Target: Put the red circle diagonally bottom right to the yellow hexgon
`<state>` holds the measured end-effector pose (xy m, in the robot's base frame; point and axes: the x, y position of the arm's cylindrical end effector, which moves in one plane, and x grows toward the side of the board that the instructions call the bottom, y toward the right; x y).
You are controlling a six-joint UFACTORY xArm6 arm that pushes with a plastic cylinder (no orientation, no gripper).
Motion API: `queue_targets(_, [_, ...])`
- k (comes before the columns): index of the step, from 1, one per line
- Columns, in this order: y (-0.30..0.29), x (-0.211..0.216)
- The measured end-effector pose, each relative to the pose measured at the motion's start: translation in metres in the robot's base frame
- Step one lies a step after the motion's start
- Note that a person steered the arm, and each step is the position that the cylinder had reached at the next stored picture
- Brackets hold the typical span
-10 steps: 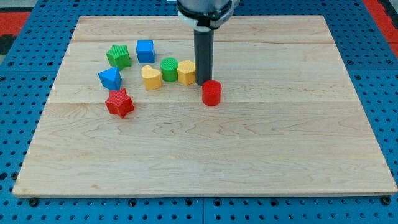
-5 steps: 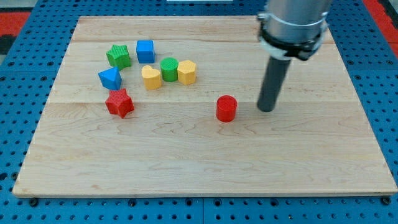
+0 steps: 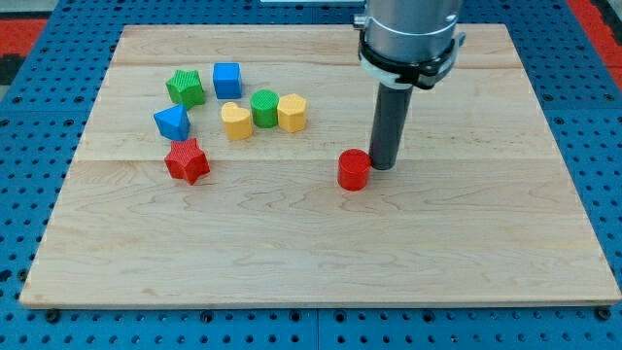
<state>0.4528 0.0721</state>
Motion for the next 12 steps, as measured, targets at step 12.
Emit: queue_targets(12, [0.021, -0.060])
